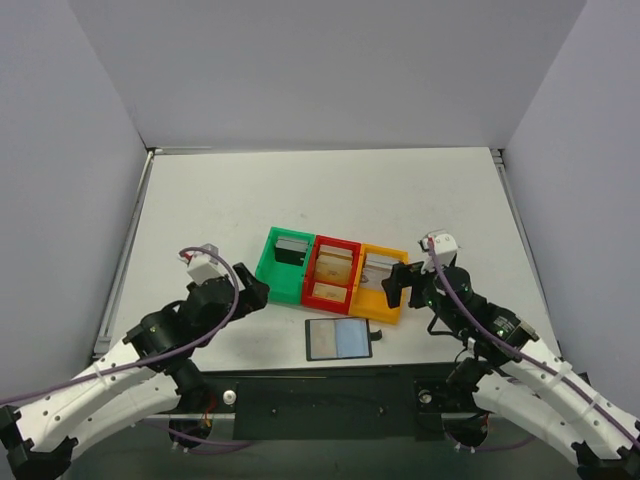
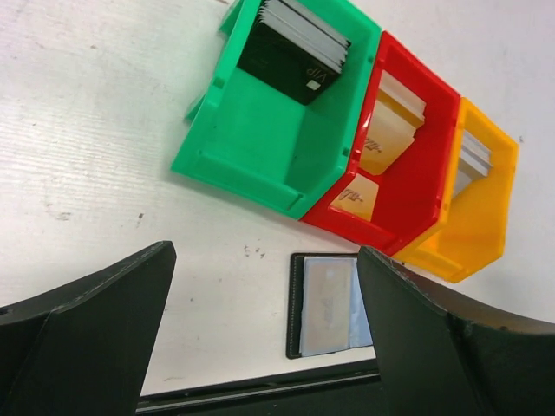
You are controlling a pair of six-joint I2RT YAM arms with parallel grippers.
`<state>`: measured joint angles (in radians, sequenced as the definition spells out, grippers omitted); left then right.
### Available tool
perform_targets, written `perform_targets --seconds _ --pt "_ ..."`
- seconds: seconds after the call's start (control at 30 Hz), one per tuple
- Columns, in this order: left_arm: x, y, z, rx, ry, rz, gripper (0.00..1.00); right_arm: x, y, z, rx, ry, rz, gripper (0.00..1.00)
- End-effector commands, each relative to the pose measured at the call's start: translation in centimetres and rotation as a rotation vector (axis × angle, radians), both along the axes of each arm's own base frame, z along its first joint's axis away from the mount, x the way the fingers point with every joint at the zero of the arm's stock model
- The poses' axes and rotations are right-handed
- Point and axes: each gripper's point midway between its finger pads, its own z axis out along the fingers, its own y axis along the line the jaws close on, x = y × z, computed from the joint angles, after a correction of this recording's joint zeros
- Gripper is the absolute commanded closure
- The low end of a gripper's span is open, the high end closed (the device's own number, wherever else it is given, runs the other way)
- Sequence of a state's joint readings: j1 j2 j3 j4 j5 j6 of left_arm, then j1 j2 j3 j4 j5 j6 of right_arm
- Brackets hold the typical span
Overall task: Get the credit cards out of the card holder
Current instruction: Reset both arms
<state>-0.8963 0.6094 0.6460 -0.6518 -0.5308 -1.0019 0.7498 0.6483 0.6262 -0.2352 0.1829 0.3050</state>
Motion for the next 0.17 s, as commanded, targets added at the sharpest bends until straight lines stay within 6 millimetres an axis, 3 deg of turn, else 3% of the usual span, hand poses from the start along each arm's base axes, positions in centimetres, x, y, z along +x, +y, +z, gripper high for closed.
perform_targets --seconds 0.0,0.13 --pt "0.11 0.57 1.06 -0.018 -0.017 0.028 0.03 -0.20 -1.43 1.16 0.085 -0.016 -0.113 0.11" --pt "-0.43 0.75 0.54 -0.031 -0.030 0.002 0.03 -0.65 -2.07 1.78 0.104 -0.001 -0.145 0.00"
